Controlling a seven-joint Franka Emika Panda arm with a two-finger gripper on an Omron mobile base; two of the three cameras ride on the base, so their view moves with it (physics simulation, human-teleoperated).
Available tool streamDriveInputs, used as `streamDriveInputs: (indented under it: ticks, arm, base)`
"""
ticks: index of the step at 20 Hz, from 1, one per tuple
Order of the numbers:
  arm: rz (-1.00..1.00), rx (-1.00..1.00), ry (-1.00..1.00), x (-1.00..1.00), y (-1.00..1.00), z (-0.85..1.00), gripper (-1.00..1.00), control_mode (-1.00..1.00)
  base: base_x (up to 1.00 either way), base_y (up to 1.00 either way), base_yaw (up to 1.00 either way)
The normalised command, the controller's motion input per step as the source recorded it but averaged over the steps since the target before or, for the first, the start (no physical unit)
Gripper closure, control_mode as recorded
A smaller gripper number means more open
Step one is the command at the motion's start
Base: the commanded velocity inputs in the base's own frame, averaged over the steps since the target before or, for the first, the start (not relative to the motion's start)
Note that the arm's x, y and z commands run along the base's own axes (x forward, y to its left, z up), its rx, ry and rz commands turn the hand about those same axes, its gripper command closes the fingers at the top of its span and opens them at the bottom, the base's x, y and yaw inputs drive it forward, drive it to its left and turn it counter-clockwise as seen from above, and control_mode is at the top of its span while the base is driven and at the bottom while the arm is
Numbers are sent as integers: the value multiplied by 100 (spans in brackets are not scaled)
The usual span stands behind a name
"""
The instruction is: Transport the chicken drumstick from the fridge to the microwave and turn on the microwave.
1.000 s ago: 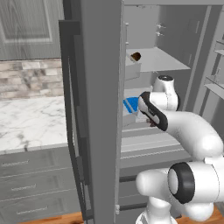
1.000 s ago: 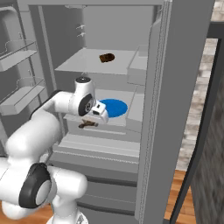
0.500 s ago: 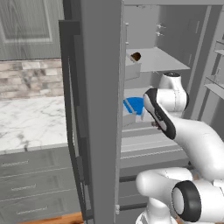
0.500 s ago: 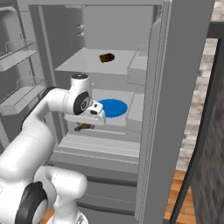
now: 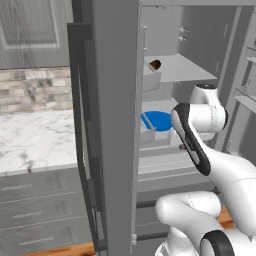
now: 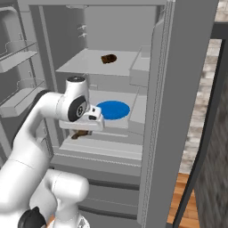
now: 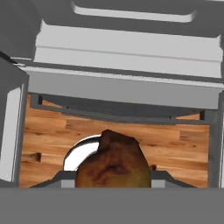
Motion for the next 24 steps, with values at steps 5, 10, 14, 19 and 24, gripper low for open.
streamDriveInputs:
  ticks: [5, 10, 14, 19, 24]
  arm:
    - [9, 0, 5, -21, 6, 0, 100, -100]
    - [12, 0, 0, -26, 4, 0, 100, -100]
    - [13, 0, 0, -25, 1, 1, 100, -100]
    - [9, 0, 0, -24, 0, 17, 100, -100]
    - [3, 0, 0, -11, 1, 19, 100, -100]
  base:
    - [0, 0, 0]
    - [0, 0, 0]
    - [0, 0, 0]
    - [0, 0, 0]
    - [0, 0, 0]
